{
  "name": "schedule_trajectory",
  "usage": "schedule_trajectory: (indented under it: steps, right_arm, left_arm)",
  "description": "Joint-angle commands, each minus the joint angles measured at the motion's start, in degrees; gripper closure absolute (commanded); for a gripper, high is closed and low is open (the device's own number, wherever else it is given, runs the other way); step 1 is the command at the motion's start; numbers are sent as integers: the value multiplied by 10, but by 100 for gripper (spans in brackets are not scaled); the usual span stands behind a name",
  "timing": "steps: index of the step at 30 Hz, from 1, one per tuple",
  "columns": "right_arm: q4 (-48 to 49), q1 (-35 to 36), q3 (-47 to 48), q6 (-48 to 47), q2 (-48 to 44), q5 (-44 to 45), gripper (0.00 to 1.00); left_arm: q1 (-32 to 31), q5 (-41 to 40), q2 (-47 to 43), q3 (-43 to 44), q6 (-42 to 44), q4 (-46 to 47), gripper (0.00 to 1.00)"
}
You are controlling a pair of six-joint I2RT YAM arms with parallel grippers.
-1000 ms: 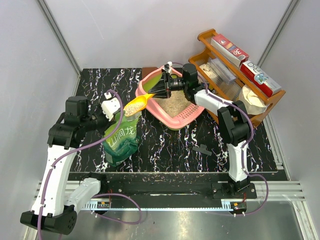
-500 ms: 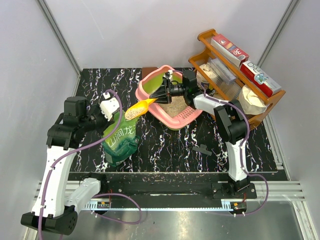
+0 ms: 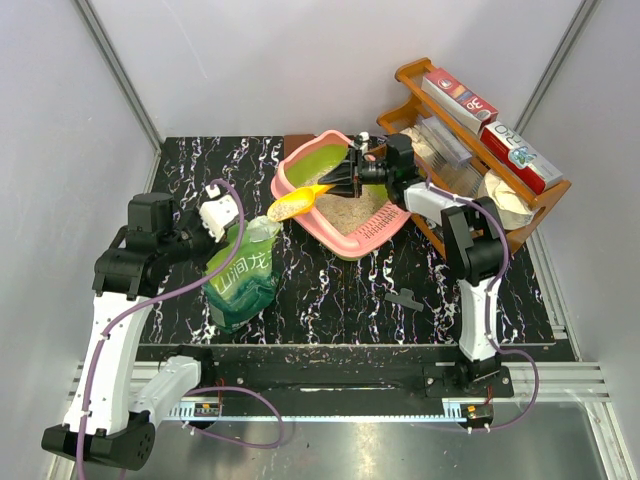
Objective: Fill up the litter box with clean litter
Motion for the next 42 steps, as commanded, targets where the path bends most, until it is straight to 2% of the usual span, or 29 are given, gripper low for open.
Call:
schedule_trajectory:
  steps: [1, 8, 16, 20, 22, 26, 32, 36, 41, 42]
  right_arm:
    - [7, -32, 7, 5, -47, -6, 100]
    - [40, -75, 18, 13, -40, 50, 100]
    - [2, -113, 53, -27, -10, 104, 100]
    - [-22, -118, 39, -73, -21, 184, 100]
    - [-57, -118, 27, -117, -40, 250, 100]
    - [-112, -115, 30, -163, -53, 327, 100]
    - [-194, -96, 62, -305, -76, 392, 100]
    - [-254, -64, 81, -461, -109, 441, 100]
    - [-269, -34, 59, -602, -156, 490, 100]
    - [-277, -20, 58, -662, -163, 499, 100]
  left_arm:
    - [4, -3, -13, 10, 7, 35, 100]
    - [4, -10, 3, 21, 20, 16, 100]
    - [4, -17, 17, 30, 24, 8, 100]
    - [4, -19, 19, 32, 27, 8, 100]
    - [3, -18, 19, 27, 22, 15, 100]
    - [4, -11, 13, 17, 17, 27, 100]
    - [3, 5, 0, 1, 13, 40, 100]
    - [3, 17, -10, -10, 4, 65, 100]
    - [2, 30, -30, -35, -9, 102, 100]
    - [3, 33, -36, -38, -13, 115, 100]
